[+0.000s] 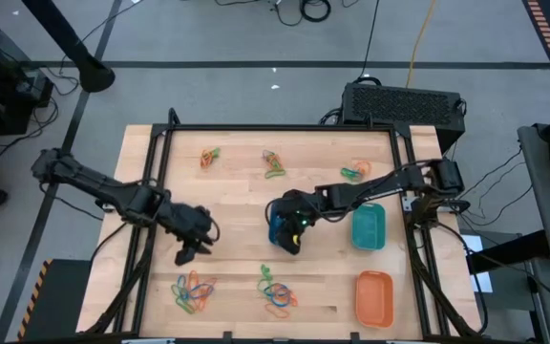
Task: Sort rubber bands into baskets
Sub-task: Put the blue rubberband into the blue bin
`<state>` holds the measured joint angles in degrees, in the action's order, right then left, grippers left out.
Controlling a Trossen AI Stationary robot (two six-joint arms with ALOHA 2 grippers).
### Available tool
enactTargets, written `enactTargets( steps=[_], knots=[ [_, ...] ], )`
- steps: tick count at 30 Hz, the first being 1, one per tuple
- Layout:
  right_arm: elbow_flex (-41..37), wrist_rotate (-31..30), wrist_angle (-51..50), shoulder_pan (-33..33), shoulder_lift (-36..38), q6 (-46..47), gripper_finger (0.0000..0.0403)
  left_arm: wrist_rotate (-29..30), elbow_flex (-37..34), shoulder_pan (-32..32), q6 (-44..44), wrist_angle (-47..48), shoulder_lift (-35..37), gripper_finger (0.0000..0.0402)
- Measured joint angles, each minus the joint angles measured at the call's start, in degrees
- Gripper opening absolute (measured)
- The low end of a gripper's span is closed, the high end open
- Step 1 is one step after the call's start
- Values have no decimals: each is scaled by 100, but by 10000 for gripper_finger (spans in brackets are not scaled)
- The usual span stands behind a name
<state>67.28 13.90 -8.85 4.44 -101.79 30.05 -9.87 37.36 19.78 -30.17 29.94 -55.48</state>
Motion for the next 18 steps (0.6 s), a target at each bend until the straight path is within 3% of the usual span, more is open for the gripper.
enactTargets(
  steps=[8, 18],
  knots=[
    [5, -25, 204, 336, 1, -350, 95, 7, -332, 965, -1082, -871, -249, 144],
    [5, -27, 46, 554, 1, -1823, 95, -271, -330, 1739, -3191, -1389, -1502, 143]
  ],
)
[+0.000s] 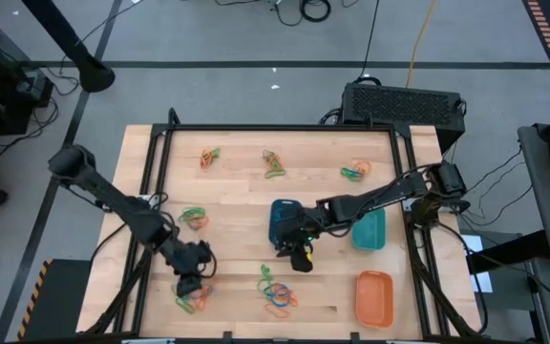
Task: Sort rubber bands into baskets
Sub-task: Put the blue rubberband into the blue bin
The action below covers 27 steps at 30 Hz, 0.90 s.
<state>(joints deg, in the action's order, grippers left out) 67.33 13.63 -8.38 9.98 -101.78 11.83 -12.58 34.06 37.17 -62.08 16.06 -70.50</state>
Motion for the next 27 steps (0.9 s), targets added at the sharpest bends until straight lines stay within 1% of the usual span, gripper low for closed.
enactTargets(
  steps=[3, 6, 8, 12, 17, 20, 27],
  knots=[
    [0, -7, -10, -9, 0, -268, 95, -235, 0, 226, -482, -209, -260, 143],
    [0, -9, 5, -11, 0, -353, 95, -236, 0, 452, -779, -221, -411, 143],
    [0, -9, 7, -11, 0, -324, 95, -212, 0, 569, -805, -218, -500, 143],
    [0, -31, 47, -11, 0, -23, 95, 86, 0, 750, -623, -123, -693, 143],
    [0, -466, 55, -11, 0, 618, 95, 388, 0, 868, -275, 53, -1011, 143],
    [0, -486, 112, -11, 0, 912, 95, 532, 0, 872, -184, 57, -1183, 143],
    [0, -486, 142, 43, 0, 1245, 95, 491, 22, 872, 256, 71, -1265, 141]
  ],
)
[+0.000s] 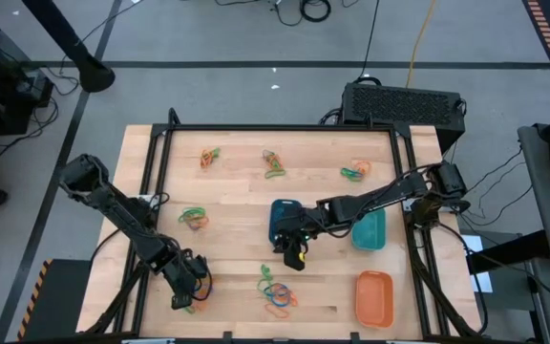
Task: Sort rubber bands into baskets
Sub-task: Put the blue rubberband into the blue bin
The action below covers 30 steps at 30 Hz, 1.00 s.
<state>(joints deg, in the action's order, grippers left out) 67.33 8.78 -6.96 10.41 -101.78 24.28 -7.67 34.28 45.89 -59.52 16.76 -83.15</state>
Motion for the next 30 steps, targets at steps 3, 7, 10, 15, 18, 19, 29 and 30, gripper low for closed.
enactTargets(
  steps=[3, 7, 10, 15, 18, 19, 29, 30],
  knots=[
    [0, 0, -5, 15, 0, 57, 95, -111, -11, -7, 151, 12, 33, 123],
    [0, -3, -5, 20, 0, 51, 95, -244, -22, -2, 192, 23, 77, 66],
    [0, -8, -5, 20, 0, 16, 95, -268, -22, -10, 190, -2, 137, 16],
    [0, -235, -2, 16, 0, -108, 95, -266, -22, -83, 154, -226, 151, 11],
    [0, -300, 8, 13, 0, -136, 95, -281, 4, -146, 162, -293, 230, 7],
    [0, -306, 31, 13, 0, -136, 95, -293, 30, -169, 185, -278, 279, 6],
    [0, -305, 256, 9, -2, -261, 95, -711, 55, -407, 143, 522, 1310, 2],
    [0, -304, 257, 9, -2, -262, 95, -714, 55, -416, 140, 661, 1439, 2]
  ],
)
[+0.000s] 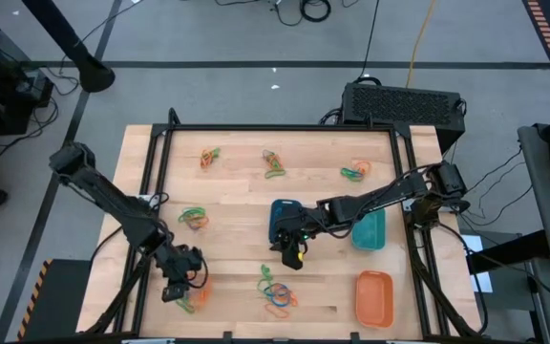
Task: Sort rubber bands into baskets
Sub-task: Put the blue rubberband into the blue bin
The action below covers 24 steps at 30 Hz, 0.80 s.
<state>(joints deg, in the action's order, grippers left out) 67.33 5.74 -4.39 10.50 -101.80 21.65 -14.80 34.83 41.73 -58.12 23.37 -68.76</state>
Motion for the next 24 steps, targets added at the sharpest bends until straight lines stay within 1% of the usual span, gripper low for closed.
enactTargets(
  steps=[3, 6, 9, 12, 14, 18, 22, 24],
  knots=[
    [0, 2, 20, 0, 0, 9, 95, 39, 0, -72, 6, 252, 309, 1],
    [0, 3, 88, 2, 0, -1, 95, 303, 0, -210, 134, 264, 602, 1],
    [0, 2, 294, 4, 0, -27, 95, 828, 0, -436, 361, 151, 837, 1],
    [-2, -19, 709, -14, 0, -27, 95, 1469, 0, -753, 705, -205, 917, 1],
    [-2, -154, 1056, -29, 0, -29, 95, 1671, 0, -978, 1098, -546, 888, 1],
    [-2, -725, 1630, -35, 0, 19, 95, 1676, 0, -1438, 2108, -1024, 683, 0],
    [-2, -756, 1942, -44, 0, -9, 97, 1670, 0, -1952, 2686, -1483, 447, 0],
    [-2, -754, 1962, -44, 0, -11, 106, 1528, 0, -2163, 2899, -1752, 322, 0]
  ],
)
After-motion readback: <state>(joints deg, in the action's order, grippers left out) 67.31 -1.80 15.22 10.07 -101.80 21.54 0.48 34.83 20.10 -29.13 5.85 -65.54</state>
